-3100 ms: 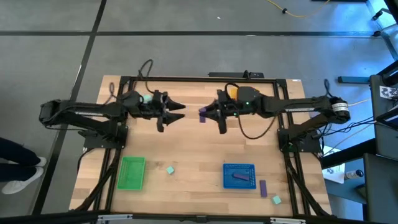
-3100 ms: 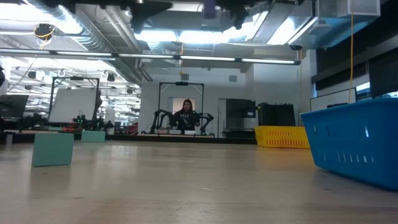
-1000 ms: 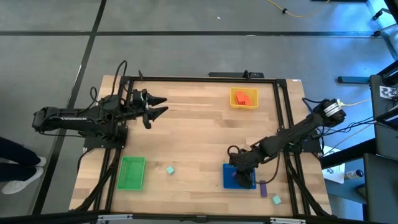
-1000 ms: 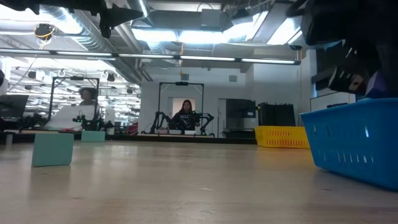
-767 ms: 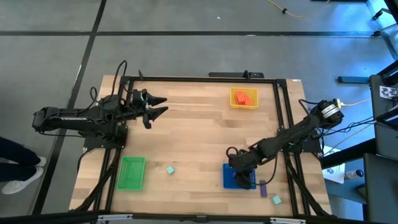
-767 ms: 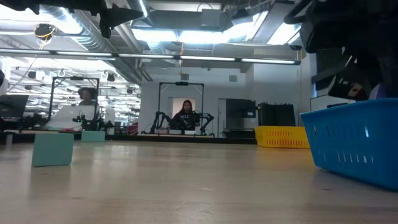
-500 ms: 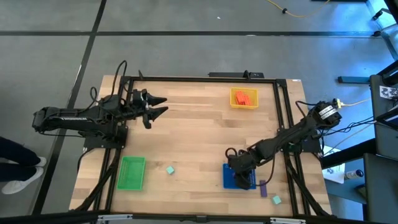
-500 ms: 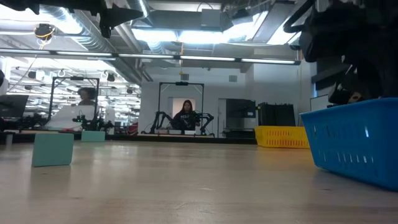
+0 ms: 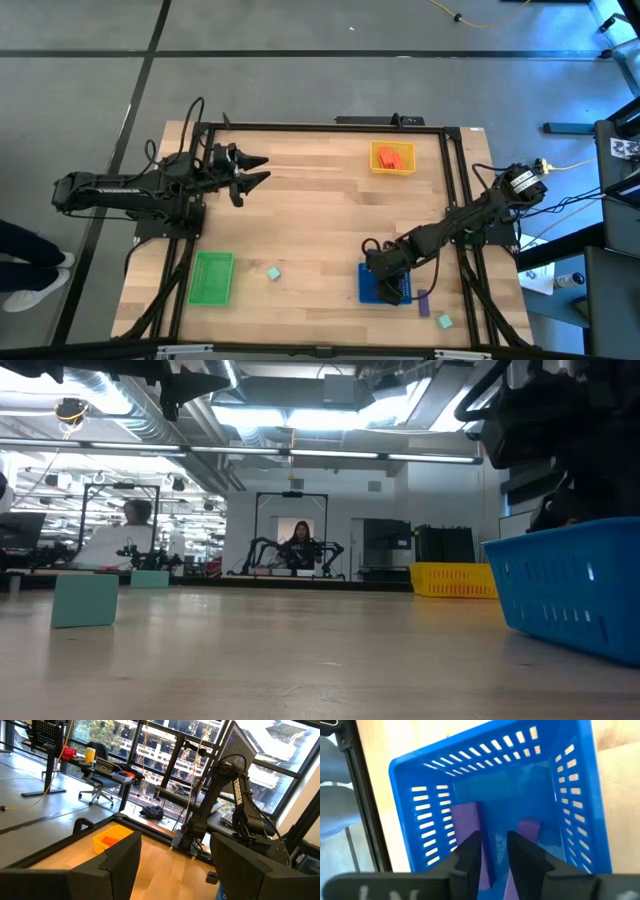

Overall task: Sort & place blocks by color
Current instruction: Put the purple block into the blue bin

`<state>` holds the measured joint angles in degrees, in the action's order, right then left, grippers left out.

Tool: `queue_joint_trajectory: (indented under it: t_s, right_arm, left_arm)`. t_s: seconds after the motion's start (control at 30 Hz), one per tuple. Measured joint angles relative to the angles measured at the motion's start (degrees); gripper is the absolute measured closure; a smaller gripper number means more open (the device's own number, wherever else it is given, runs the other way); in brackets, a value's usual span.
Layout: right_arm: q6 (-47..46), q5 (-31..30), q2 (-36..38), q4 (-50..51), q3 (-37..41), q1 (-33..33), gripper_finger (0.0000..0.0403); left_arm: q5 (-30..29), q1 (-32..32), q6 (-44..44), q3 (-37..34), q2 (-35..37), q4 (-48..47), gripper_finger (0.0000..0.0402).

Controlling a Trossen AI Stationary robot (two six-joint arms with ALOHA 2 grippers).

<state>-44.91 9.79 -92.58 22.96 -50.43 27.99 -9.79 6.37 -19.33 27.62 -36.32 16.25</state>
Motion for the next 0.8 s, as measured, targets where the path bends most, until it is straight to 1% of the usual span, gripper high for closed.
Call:
queue_joint_trajectory:
  t_s: [0.2,0.37,0.53,0.67,0.8]
  right_arm:
    - [-1.8,0.8,0.0,0.0,0.0,0.0,0.0305]
    - [-2.2,5.2,0.1,-0.2,0.0,-0.1,0.0305]
    - [-2.5,6.6,1.4,-0.4,-0.1,-0.2,0.0304]
    - [-2.6,7.6,3.5,-0.1,-0.1,-0.5,0.0304]
    - [-1.0,7.9,8.9,2.7,-0.2,-0.9,0.0304]
  left_arm:
    - [0.0,0.0,0.0,0.0,0.0,0.0,0.0173]
    - [0.0,0.0,0.0,0.0,0.0,0.0,0.0173]
    - [0.0,0.0,0.0,0.0,0.0,0.0,0.0173]
    - [0.0,0.0,0.0,0.0,0.0,0.0,0.0173]
    - [0.0,0.0,0.0,0.0,0.0,0.0,0.0173]
